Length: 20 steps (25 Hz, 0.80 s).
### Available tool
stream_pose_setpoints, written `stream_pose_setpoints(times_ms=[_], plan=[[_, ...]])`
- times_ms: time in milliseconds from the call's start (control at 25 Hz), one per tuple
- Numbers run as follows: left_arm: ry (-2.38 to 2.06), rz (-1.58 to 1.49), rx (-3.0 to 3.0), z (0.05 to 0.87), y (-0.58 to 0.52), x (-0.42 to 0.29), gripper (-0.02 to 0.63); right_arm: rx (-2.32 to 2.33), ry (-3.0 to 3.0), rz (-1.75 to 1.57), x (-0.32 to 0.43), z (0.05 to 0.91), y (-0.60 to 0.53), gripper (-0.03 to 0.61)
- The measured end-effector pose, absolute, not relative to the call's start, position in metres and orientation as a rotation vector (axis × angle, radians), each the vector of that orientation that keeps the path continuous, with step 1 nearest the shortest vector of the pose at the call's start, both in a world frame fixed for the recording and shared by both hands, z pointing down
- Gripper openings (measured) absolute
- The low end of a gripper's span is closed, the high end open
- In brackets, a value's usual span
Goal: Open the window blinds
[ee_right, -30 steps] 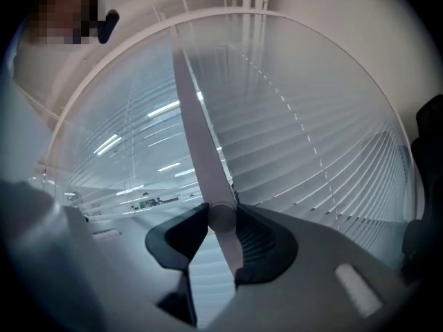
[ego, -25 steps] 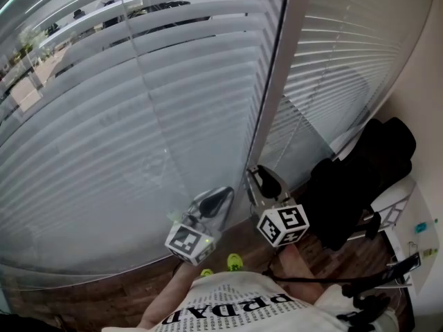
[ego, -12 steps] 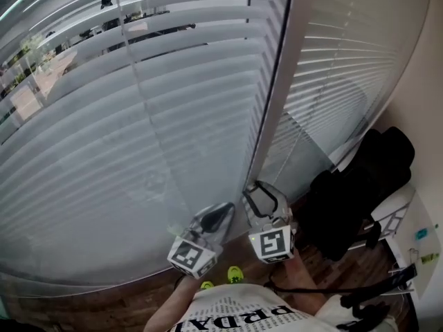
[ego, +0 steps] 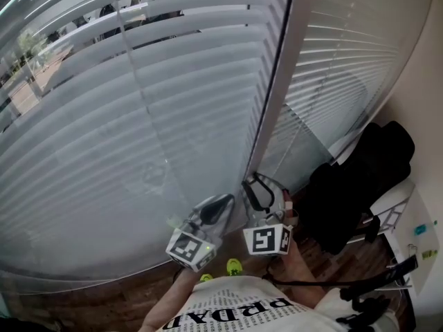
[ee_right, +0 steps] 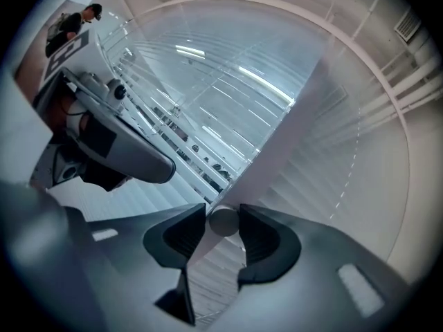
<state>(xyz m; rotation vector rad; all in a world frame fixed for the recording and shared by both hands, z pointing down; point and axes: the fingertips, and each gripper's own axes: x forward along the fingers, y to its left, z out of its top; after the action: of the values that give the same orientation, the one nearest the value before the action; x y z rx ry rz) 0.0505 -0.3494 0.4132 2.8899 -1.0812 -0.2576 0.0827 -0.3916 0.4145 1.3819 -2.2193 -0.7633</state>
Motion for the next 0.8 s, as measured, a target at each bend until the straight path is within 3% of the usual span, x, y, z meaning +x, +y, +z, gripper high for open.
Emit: stream_pose_setpoints(times_ms=[800], plan=[[-1.092,-0.24,2.907,0.43,-0.348,0.046,-0.008,1.45,-2.393,-0.498,0.091,0.424,-0.394,0.143]])
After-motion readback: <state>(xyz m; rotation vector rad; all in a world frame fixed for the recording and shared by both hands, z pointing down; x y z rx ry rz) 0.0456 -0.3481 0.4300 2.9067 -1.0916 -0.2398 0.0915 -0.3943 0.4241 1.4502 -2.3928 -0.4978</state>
